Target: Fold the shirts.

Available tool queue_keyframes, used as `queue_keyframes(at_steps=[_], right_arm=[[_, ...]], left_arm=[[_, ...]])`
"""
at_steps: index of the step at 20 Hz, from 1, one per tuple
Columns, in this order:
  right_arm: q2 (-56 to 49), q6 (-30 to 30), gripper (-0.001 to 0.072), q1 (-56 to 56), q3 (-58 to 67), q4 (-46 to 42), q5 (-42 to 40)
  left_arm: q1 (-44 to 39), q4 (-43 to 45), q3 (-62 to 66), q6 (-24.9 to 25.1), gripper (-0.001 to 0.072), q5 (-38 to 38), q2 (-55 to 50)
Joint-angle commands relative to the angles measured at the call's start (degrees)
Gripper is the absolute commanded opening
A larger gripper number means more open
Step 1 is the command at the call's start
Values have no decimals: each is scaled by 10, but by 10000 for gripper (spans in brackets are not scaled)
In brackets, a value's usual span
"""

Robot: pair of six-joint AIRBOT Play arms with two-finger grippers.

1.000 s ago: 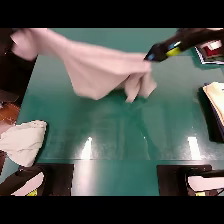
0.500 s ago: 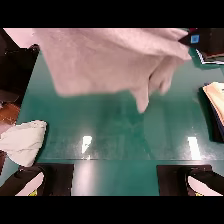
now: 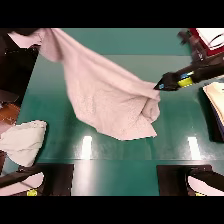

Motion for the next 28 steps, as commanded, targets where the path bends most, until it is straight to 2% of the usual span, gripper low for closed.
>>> queue_keyframes(at_steps=[1, 4, 6, 7, 8, 9, 10, 13, 16, 19, 22, 26, 28], right_arm=[[-78, -22, 16, 0, -70, 6, -117], [-139, -23, 16, 0, -58, 6, -175], [-168, -23, 16, 0, -27, 6, -176], [-178, -23, 17, 0, -9, 6, -175], [-185, -23, 43, 0, 9, 5, -172], [-191, -23, 267, -1, 32, 0, -163], [-194, -23, 412, -6, 54, 0, -144], [-181, -34, 413, -42, 110, 0, -57], [-131, -38, 413, -89, 103, 0, -21], [-70, -40, 413, -133, 47, 1, -28], [-17, -43, 413, -167, -23, 2, -55], [24, -47, 412, -181, -87, 3, -75], [33, -54, 412, -181, -96, 3, -77]], left_arm=[[0, -5, -32, 0, 22, 12, -145], [0, -6, -32, -22, 35, 17, -228], [0, -5, -33, -36, 558, 18, -247], [0, 0, -33, -35, 601, 19, -246], [3, 2, -26, -34, 601, 15, -246], [10, 2, -18, -35, 601, 5, -244], [19, 2, -7, -36, 601, -14, -242], [51, -1, -7, -37, 600, -79, -222], [52, -10, -110, -40, 600, -71, -182], [18, -17, -275, -33, 601, -22, -132], [-42, -47, -422, -29, 601, 60, -90], [-104, -125, -503, -29, 601, 119, -86], [-133, -125, -514, -31, 601, 150, -86]])
